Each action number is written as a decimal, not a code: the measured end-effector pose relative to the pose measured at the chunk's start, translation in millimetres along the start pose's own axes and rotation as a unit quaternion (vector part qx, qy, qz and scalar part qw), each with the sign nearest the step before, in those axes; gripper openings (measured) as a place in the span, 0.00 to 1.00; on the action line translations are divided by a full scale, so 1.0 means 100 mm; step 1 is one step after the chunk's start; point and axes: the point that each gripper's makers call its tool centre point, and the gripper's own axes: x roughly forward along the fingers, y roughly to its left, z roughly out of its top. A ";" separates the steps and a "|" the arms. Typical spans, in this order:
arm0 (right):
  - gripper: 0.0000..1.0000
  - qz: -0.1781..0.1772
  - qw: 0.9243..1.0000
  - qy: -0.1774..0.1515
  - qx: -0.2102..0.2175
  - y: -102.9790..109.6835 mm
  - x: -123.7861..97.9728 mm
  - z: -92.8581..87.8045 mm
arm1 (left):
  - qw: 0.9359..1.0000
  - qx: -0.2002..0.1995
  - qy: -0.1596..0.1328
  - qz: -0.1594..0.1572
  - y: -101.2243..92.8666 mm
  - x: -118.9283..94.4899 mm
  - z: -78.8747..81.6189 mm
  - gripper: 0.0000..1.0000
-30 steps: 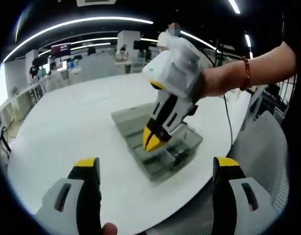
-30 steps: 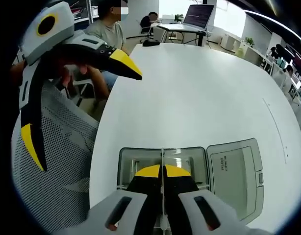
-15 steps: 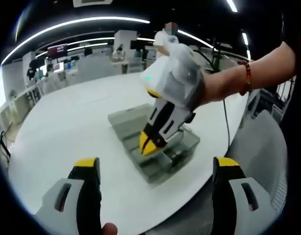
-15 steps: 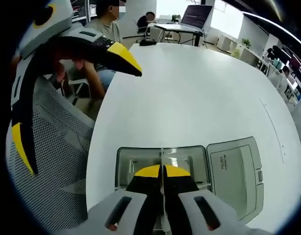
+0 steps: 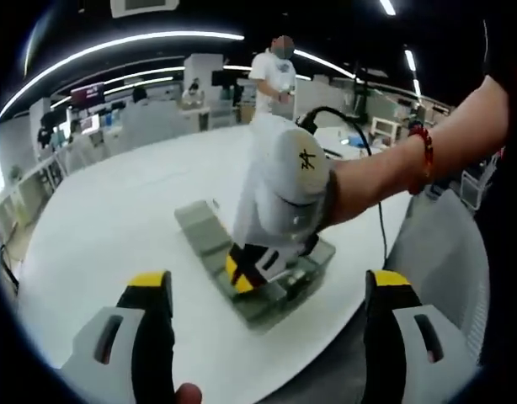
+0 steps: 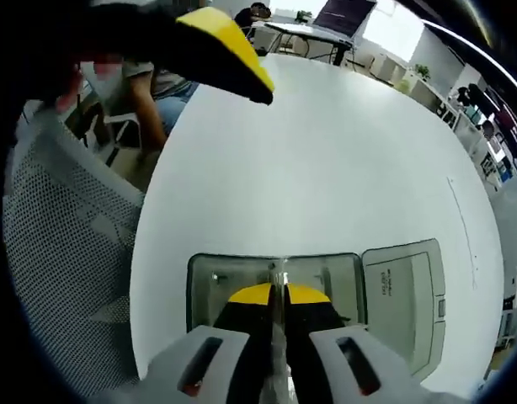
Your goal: Insert the divider into the dual guide fixture by aligning both edges with the guide slots and pushing it downward to the bottom, including one-sided entry, uneven engagement, binding, and posture correction.
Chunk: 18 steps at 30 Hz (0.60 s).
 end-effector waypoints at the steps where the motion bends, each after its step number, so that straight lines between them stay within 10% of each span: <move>1: 0.00 0.004 1.000 -0.006 0.022 -0.03 -0.03 0.01 | 1.000 -0.006 -0.001 0.002 0.01 -0.01 -0.02 0.93; 18: 0.08 0.004 0.993 -0.042 0.111 -0.12 -0.09 0.03 | 1.000 -0.001 0.011 0.003 -0.10 -0.03 -0.04 0.93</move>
